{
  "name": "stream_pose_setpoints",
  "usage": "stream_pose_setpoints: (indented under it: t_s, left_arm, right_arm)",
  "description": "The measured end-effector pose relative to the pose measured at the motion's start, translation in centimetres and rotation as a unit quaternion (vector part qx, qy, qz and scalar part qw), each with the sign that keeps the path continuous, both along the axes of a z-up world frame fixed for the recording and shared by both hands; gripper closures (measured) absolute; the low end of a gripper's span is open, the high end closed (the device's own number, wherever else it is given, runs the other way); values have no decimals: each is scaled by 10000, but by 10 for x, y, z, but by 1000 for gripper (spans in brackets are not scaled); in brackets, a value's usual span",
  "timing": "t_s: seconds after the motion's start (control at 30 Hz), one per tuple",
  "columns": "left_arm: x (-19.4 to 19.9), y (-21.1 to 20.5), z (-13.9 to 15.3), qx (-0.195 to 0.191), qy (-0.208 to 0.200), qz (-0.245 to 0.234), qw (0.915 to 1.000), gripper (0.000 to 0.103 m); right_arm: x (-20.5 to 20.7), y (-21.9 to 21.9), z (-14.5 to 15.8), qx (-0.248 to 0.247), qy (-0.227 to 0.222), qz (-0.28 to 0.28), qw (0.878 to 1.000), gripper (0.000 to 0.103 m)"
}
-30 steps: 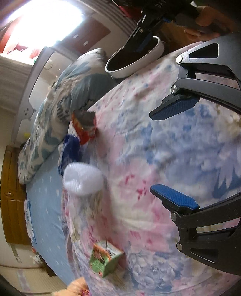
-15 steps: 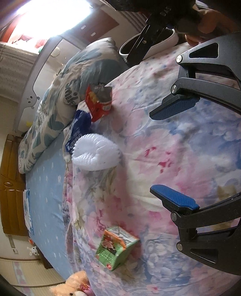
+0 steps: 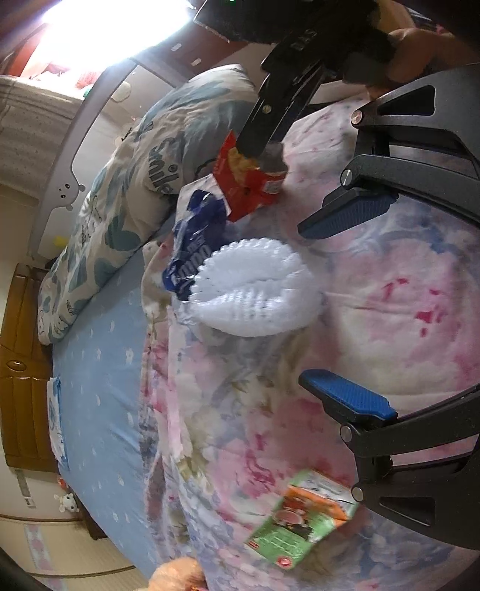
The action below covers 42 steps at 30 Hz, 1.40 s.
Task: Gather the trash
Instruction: 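Grasp the white mesh sleeve with left tool while right tool grasps the red packet, then carry the white mesh sleeve and red packet in both tools over the bin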
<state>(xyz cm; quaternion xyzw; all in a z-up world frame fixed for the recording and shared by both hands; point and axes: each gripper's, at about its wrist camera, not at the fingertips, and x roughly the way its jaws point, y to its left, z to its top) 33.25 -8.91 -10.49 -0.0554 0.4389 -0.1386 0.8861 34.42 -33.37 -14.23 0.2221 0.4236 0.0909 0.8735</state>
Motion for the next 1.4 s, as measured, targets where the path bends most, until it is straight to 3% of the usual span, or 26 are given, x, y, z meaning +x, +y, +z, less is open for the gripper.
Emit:
stream_pose_setpoints:
  t_s: [0.13,0.17,0.2,0.23,0.27,0.3,0.37,0.73,1.4]
  left_arm:
    - [8,-2,-5,-4,1,84,10000,30]
    - [9,-2,-6,-21,-3,98,10000,37]
    - [11,-2,-8,-44,13,90,9999,54]
    - [12,-3,-10,-83,62,41,9999,64]
    - [13,-3,-11,-108,102,0,9999,79]
    - [12,-4,-12,-88,93,-13,9999,80]
    - [7,-4,-11,-22,21,-28,10000,82]
    - [-45,-4,-5,-250,89,-260,9993,83]
    - [-133,-71,19,-280,-142,-1340,9905,83]
  right_arm:
    - [14,1,-9,98,97,-50,9999,17]
    - [16,1,-11,91,99,-51,9999,30]
    - [18,2,-12,63,126,-43,9999,48]
    - [18,2,-14,59,154,-32,9999,52]
    - [16,2,-15,38,150,-36,9999,66]
    - [15,1,-15,31,146,-34,9999,76]
    - [6,-1,-14,78,112,4,9999,85]
    - [-64,-21,11,219,-166,-147,9995,87]
    - [-180,-61,45,-29,-473,-698,9964,87]
